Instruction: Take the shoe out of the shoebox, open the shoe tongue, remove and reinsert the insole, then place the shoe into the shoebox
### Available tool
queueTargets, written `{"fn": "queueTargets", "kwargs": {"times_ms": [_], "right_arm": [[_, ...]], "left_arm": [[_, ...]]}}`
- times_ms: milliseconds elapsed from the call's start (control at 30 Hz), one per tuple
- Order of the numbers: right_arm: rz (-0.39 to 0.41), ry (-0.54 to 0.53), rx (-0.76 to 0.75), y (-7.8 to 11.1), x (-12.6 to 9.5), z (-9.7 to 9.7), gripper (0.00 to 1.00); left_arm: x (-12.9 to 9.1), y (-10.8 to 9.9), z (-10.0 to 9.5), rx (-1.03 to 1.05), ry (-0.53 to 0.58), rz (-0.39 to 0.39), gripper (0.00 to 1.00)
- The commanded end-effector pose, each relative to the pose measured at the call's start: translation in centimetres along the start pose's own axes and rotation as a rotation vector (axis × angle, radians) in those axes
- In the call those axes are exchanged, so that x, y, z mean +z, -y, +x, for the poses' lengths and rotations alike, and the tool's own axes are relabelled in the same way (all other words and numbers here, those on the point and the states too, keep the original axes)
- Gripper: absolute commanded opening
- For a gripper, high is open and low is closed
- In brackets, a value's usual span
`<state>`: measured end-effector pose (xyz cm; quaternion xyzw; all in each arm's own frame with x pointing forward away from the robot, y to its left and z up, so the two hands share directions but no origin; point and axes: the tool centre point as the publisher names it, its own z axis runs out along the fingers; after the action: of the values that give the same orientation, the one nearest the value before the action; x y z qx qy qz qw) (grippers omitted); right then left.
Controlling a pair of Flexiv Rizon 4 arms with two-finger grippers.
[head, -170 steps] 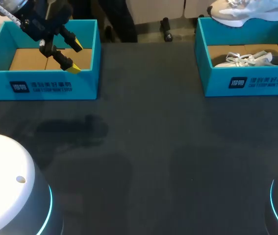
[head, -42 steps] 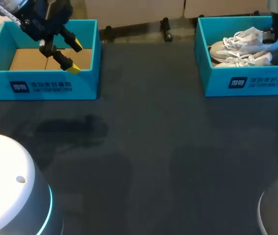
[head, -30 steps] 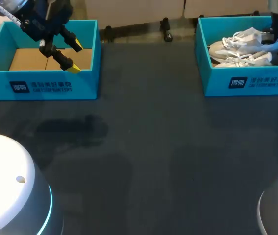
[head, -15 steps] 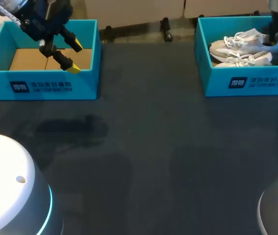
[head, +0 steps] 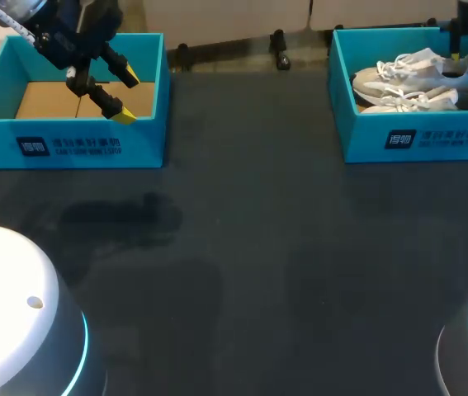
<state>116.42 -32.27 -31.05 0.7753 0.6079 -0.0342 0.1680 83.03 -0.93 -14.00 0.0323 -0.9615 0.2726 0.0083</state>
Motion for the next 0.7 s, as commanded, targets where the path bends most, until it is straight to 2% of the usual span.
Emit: {"fn": "queueTargets", "kwargs": {"times_ms": [33, 133, 233, 400, 433, 467, 533, 700], "right_arm": [[-0.055, -0.012, -0.004, 2.4, -3.1, 0.1, 0.62], [-0.064, -0.029, -0.014, 3.1, -4.3, 0.5, 0.64], [-0.075, -0.061, -0.024, 3.9, -5.6, 0.8, 0.6], [-0.08, -0.121, -0.088, 5.8, -7.8, 1.6, 0.72], [-0.08, -0.134, -0.098, 6.1, -8.1, 1.7, 0.68], [-0.075, -0.147, -0.105, 6.6, -8.6, 2.0, 0.58], [-0.072, -0.149, -0.129, 7.5, -9.3, 2.2, 0.58], [-0.06, -0.16, -0.155, 9.4, -10.6, 2.9, 0.64]], "left_arm": [[0.0, 0.0, 0.0, 0.001, 0.0, -0.002, 1.0], [0.0, 0.0, 0.0, 0.001, 0.0, -0.002, 1.0], [0.0, 0.0, 0.0, 0.001, 0.0, -0.002, 1.0], [0.0, 0.0, 0.0, 0.001, 0.0, -0.002, 1.0], [0.0, 0.0, 0.0, 0.001, 0.0, -0.002, 1.0], [0.0, 0.0, 0.0, 0.001, 0.0, -0.002, 1.0], [0.0, 0.0, 0.0, 0.001, 0.0, -0.002, 1.0], [0.0, 0.0, 0.0, 0.001, 0.0, -0.002, 1.0]]}}
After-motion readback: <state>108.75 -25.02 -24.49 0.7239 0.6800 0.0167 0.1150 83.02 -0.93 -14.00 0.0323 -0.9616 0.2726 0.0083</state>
